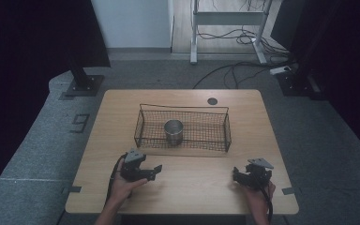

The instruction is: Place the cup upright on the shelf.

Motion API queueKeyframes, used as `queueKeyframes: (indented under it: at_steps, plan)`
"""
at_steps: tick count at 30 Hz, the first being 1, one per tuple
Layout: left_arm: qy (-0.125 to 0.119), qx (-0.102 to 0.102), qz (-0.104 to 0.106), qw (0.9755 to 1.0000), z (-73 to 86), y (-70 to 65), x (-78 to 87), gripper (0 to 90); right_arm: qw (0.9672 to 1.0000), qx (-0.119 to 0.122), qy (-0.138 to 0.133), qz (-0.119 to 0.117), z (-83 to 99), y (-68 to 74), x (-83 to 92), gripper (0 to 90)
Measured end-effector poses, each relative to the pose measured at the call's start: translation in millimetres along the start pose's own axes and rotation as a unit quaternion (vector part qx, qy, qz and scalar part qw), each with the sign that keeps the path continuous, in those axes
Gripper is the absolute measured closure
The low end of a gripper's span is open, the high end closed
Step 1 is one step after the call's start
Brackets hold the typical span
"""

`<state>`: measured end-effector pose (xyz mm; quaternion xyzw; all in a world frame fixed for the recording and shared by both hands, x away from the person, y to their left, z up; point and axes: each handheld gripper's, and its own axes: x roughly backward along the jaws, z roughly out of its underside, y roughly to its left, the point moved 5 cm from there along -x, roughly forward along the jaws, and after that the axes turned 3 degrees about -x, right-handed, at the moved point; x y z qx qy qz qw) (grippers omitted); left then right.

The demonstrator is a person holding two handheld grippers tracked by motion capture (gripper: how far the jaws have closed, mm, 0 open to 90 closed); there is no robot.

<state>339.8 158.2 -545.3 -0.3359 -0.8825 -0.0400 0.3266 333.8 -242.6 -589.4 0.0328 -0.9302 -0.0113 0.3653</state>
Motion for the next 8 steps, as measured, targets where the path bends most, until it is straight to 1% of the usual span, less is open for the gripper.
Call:
queueKeyframes:
  at_steps: [2, 8]
  plan:
    - [0.001, 0.006, -0.001, 1.0000, 1.2, 1.7, -0.5, 14.5, 1.0000, 0.000, 0.000, 0.000, 0.0, 0.0, 0.0, 10.1]
    - [-0.002, 0.005, 0.005, 1.0000, -1.1, 0.1, -0.8, 14.5, 1.0000, 0.000, 0.000, 0.000, 0.0, 0.1, 0.0, 10.1]
